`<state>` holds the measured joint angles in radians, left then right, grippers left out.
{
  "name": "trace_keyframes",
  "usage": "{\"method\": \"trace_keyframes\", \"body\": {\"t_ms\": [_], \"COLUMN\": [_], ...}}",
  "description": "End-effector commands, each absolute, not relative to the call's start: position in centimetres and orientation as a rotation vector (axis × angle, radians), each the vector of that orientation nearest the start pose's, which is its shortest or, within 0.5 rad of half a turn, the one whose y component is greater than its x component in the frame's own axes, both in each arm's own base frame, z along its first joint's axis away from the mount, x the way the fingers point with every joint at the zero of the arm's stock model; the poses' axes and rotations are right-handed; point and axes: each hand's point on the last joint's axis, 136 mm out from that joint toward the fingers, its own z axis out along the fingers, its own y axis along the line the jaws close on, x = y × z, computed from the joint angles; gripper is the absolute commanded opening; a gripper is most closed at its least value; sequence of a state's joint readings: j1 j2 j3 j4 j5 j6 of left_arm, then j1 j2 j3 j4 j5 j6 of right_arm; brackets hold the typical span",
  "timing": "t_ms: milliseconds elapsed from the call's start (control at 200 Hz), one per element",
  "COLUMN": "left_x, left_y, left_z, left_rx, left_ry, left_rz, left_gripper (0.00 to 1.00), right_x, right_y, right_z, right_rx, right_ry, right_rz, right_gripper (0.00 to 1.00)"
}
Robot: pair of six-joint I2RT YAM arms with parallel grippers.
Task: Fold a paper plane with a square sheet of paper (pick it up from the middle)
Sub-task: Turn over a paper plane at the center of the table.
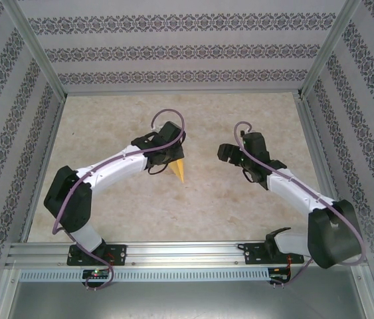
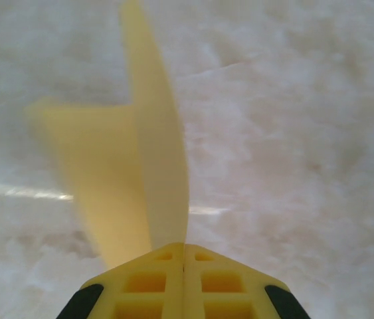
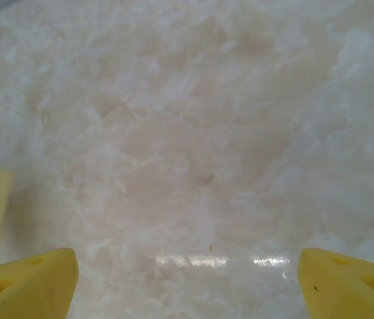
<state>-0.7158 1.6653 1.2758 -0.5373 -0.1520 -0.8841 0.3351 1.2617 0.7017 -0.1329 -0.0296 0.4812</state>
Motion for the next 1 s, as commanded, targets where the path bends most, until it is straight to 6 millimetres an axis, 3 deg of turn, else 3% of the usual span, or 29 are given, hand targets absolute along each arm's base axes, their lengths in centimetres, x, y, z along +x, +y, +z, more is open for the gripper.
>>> {"method": "trace_keyframes", "body": {"t_ms": [0,165,220,415,575,814,994], "left_x": [35.6,35.9,36.1,36.9,37.4,36.7,36.4], "left_y": [-30.8,-34.3,-34.9,-36.1,-34.1,-30.4,-28.1], "left_z": [16.5,16.4,15.5,12.2,10.2,6.3,5.1], "left_rx": [-0.054,0.076,0.08,0.036,-0.086,-0.259,-0.348], "left_ry": [2.479,2.463,2.472,2.469,2.461,2.508,2.516], "left_rz": [-0.67,-0.874,-0.902,-1.083,-1.147,-1.062,-0.985], "left_gripper": [0.0,0.0,0.0,0.0,0.0,0.0,0.0], "right_x": [34.6,33.7,33.4,32.4,31.8,32.1,32.2], "right_y": [12.8,13.7,13.7,16.2,19.2,23.8,25.5], "right_z": [14.7,14.9,14.6,13.2,11.9,10.2,9.0], "right_rx": [0.181,0.181,0.206,0.158,0.085,0.025,-0.008], "right_ry": [2.253,2.289,2.3,2.377,2.449,2.52,2.565], "right_rz": [0.529,0.614,0.631,0.754,0.791,0.789,0.727], "right_gripper": [0.86,0.84,0.83,0.65,0.55,0.46,0.41]}}
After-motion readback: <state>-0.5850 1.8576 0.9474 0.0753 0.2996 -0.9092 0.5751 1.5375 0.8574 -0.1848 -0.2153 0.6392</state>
